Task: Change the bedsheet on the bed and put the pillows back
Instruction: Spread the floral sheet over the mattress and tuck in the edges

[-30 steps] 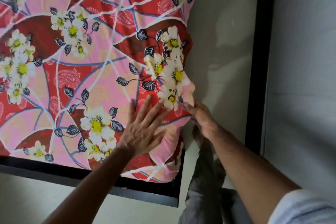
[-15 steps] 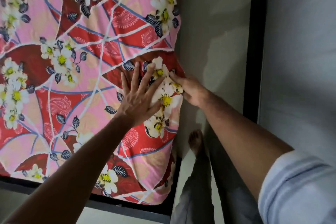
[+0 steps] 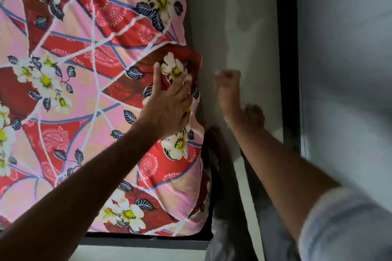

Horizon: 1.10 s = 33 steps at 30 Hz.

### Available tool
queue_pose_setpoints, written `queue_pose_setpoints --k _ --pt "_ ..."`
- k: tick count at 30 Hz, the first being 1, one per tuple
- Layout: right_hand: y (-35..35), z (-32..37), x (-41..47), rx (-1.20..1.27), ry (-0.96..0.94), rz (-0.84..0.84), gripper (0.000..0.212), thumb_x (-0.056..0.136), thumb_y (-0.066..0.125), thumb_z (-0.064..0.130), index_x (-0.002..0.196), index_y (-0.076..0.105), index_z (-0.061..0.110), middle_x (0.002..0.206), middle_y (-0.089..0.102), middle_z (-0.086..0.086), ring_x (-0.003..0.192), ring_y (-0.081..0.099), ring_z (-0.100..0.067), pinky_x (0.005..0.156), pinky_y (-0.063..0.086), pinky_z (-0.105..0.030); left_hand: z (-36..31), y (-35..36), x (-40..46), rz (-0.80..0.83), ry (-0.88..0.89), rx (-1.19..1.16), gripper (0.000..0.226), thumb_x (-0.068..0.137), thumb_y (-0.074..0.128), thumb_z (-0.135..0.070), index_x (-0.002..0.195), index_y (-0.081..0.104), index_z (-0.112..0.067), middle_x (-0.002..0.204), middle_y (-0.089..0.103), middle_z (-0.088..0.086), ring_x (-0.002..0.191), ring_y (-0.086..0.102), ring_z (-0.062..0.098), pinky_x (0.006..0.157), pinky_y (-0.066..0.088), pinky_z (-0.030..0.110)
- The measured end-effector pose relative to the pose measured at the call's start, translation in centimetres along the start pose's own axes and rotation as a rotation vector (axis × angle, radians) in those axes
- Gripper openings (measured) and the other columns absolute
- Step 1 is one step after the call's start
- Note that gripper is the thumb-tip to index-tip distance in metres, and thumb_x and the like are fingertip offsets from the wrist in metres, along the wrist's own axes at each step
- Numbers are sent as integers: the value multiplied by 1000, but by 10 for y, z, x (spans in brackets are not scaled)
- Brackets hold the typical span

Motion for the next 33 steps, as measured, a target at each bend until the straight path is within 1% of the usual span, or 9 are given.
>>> queue_pose_setpoints --k 3,7,10,14,19,22,26,29,33 --pt "-41 -19 -87 -242 -131 -178 25 101 55 23 125 55 16 115 61 -4 95 57 -10 85 49 -11 -1 -2 4 29 43 48 61 101 23 -49 149 48 -21 166 27 13 156 11 36 110 5 81" --pt "-25 -58 -213 -137 -179 246 41 102 48 41 143 42 40 144 45 16 132 49 -11 101 51 -44 -2 0 11 57 156 101 63 100 17 -47 150 44 -20 166 26 12 156 10 36 113 4 78" --pt "16 -79 -249 -127 -198 290 59 100 35 58 155 25 38 162 23 15 151 21 -13 116 32 -55 -5 1 21 102 197 159 63 100 16 -49 149 46 -22 165 29 13 155 15 36 115 4 76" --pt "38 -92 -214 -183 -91 88 67 96 30 72 156 15 46 163 23 15 150 21 -5 117 32 -50 -7 1 31 114 258 120 64 98 24 -51 153 40 -22 163 32 12 153 23 34 116 12 74" --pt "38 -109 -187 28 -29 165 76 93 47 67 156 24 33 158 36 10 145 37 -13 113 38 -51 -7 -4 20 -140 658 -26 47 89 47 -35 130 59 -17 136 56 10 129 51 31 114 26 60" --pt "37 -117 -179 22 0 191 74 92 47 69 152 34 27 148 48 7 136 48 -16 107 42 -53 -21 0 1 -16 794 1 43 96 31 -38 113 64 -17 112 61 5 106 57 29 96 39 48" --pt "27 -131 -169 17 101 294 66 96 34 71 153 30 40 156 39 11 144 38 -12 115 34 -53 -28 8 4 212 700 86 72 98 1 -46 129 59 -16 127 61 7 117 53 32 100 37 49" --pt "-15 -137 -165 -315 -32 64 56 99 41 48 151 40 29 158 37 7 146 33 -11 117 33 -46 -40 13 14 310 705 230 60 103 21 -57 136 54 -20 136 57 9 125 50 33 104 34 51" --pt "-68 -140 -203 -423 56 -216 50 88 54 28 138 48 29 142 47 10 131 44 -8 106 45 -39 -49 9 22 319 682 245 50 102 36 -51 132 57 -17 132 57 12 125 50 35 108 31 58"
Point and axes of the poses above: each hand's wrist, its own x-axis towards the middle knuckle, its own y-axis out of the palm, z = x × y, the point moved 2 cm from there along x, towards the middle knuckle
